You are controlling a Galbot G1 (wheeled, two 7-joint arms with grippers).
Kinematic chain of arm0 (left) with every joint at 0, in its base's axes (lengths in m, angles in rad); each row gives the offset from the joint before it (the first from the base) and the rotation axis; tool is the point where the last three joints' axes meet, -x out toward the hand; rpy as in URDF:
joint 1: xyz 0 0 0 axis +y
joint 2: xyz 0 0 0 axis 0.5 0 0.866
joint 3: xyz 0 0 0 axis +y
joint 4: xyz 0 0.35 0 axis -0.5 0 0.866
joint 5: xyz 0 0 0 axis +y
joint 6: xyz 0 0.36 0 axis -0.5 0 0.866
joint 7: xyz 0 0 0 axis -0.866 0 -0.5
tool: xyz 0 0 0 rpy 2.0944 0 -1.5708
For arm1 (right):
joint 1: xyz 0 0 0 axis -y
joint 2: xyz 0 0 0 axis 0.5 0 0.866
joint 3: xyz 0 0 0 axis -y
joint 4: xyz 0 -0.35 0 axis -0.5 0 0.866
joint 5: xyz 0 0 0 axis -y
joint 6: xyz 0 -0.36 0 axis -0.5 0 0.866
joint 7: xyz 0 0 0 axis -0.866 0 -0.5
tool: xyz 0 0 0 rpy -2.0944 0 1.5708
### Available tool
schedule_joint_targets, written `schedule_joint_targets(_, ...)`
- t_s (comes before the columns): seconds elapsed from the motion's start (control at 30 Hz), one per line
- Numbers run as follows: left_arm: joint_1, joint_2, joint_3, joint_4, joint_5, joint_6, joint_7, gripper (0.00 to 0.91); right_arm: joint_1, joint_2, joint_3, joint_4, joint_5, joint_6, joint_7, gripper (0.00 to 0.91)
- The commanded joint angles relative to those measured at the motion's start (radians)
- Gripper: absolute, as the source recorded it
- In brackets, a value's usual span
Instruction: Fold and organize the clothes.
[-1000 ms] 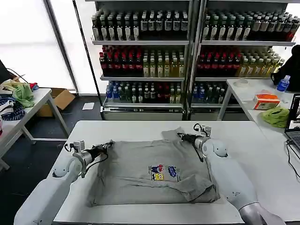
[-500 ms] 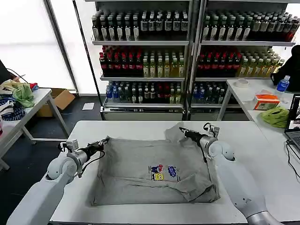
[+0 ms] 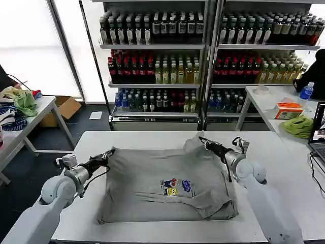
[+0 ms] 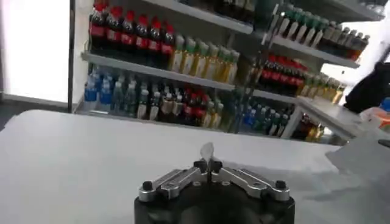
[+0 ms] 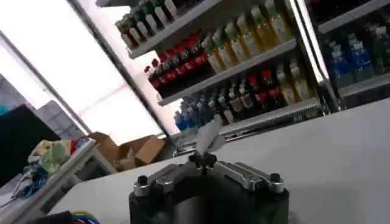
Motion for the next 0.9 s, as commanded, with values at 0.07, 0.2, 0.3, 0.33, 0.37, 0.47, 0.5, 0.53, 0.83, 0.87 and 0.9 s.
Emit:
schedule_joint_targets(0.07,0.205,0.014,-0.125,-0.218,-0.015,0.004,-0.019,0.000,-0.259,-0.074,0.117,0.262,0.027,-0.005,0.001,0.000)
schedule_joint_targets(0.2,0.266,0.019,-0.157,-0.258,-0.011,0.003,-0.022,0.000,-0.348,-0.101,0.169,0.319,0.041,-0.004,0.002,0.000)
schedule_joint_targets(0.3,0.301,0.019,-0.169,-0.281,-0.007,0.006,-0.027,0.000,-0.407,-0.127,0.218,0.350,0.056,-0.006,0.007,0.000)
schedule_joint_targets(0.33,0.315,0.019,-0.171,-0.285,-0.004,0.007,-0.027,0.000,-0.427,-0.133,0.235,0.358,0.060,-0.006,0.008,0.000)
schedule_joint_targets(0.37,0.329,0.017,-0.172,-0.289,0.005,0.008,-0.028,0.000,-0.444,-0.139,0.245,0.364,0.060,-0.006,0.008,0.000)
schedule_joint_targets(0.47,0.365,0.010,-0.177,-0.298,0.022,0.014,-0.029,0.000,-0.512,-0.151,0.283,0.391,0.061,-0.006,0.010,0.000)
schedule_joint_targets(0.5,0.376,0.008,-0.178,-0.302,0.032,0.016,-0.029,0.000,-0.542,-0.154,0.292,0.397,0.062,-0.006,0.010,0.000)
schedule_joint_targets(0.53,0.391,0.006,-0.181,-0.308,0.039,0.022,-0.029,0.000,-0.553,-0.154,0.303,0.408,0.061,-0.006,0.010,0.000)
schedule_joint_targets(0.83,0.563,0.000,-0.202,-0.333,0.123,0.072,0.010,0.000,-0.757,-0.151,0.322,0.457,-0.027,-0.017,0.024,0.000)
schedule_joint_targets(0.87,0.575,0.000,-0.202,-0.333,0.133,0.076,0.016,0.000,-0.769,-0.145,0.319,0.456,-0.040,-0.017,0.024,0.000)
schedule_joint_targets(0.9,0.582,-0.003,-0.200,-0.331,0.145,0.074,0.020,0.000,-0.779,-0.139,0.315,0.456,-0.052,-0.023,0.037,0.000)
